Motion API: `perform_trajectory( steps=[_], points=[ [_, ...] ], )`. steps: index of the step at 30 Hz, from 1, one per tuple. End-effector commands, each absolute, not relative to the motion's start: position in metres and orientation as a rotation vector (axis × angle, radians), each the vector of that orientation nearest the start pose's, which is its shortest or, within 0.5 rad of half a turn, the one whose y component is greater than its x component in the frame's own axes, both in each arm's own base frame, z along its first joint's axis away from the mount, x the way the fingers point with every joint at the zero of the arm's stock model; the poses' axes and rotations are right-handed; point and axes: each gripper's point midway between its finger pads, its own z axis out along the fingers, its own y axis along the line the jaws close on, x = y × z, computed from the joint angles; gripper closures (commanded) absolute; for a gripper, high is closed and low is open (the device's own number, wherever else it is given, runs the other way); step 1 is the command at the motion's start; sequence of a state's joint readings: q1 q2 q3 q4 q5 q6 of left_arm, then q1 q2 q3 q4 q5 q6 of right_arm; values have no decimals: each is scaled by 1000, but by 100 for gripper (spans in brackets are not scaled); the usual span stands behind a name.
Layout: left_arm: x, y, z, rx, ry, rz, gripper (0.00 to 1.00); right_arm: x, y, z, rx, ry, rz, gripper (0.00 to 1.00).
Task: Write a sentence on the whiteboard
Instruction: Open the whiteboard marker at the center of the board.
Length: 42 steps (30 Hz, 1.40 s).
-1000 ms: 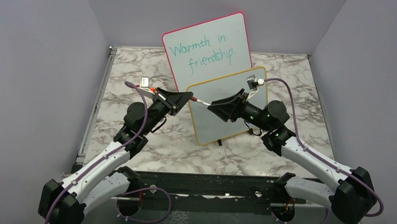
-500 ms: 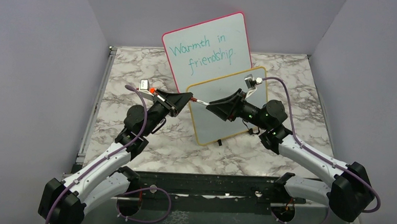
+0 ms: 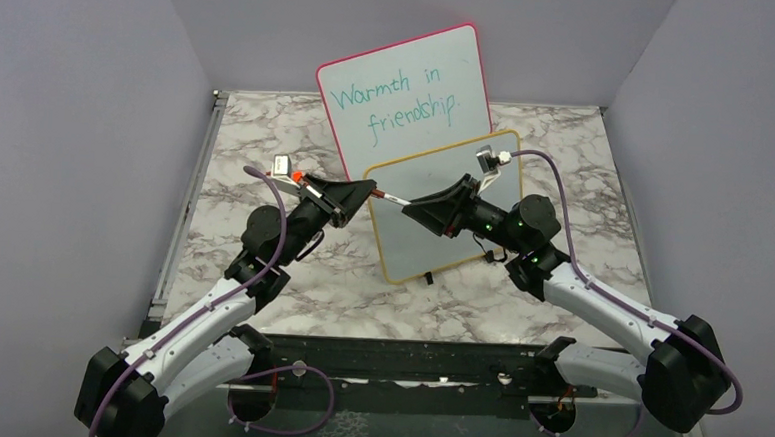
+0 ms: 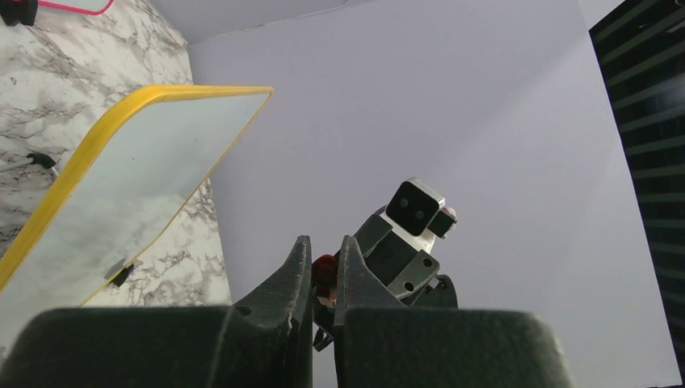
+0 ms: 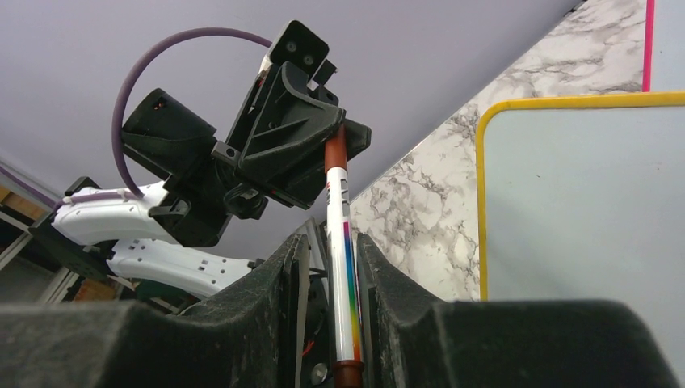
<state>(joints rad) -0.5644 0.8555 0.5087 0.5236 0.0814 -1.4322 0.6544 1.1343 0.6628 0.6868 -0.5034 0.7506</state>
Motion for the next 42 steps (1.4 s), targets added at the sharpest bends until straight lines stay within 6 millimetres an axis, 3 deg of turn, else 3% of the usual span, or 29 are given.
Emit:
perform_trajectory(
  steps=[1,11,18,22,31,42],
  points=[
    [254,-230,330,-576,1487,-1702,100,223,311,332,-432,1433,1498,68],
    [255,-233,328,-546,1499,-1683,100,222,310,332,-438,1439,1486,75],
    [255,-233,329,-516,1501,-1656,100,221,311,331,-449,1443,1482,86],
    [256,-228,321,-560,1500,-1643,100,220,308,330,-446,1443,1474,99],
    [260,-211,318,-632,1436,-1594,100,211,305,327,-476,1450,1478,100],
    [266,-176,321,-769,1291,-1505,100,193,294,300,-520,1522,1453,100]
  ],
)
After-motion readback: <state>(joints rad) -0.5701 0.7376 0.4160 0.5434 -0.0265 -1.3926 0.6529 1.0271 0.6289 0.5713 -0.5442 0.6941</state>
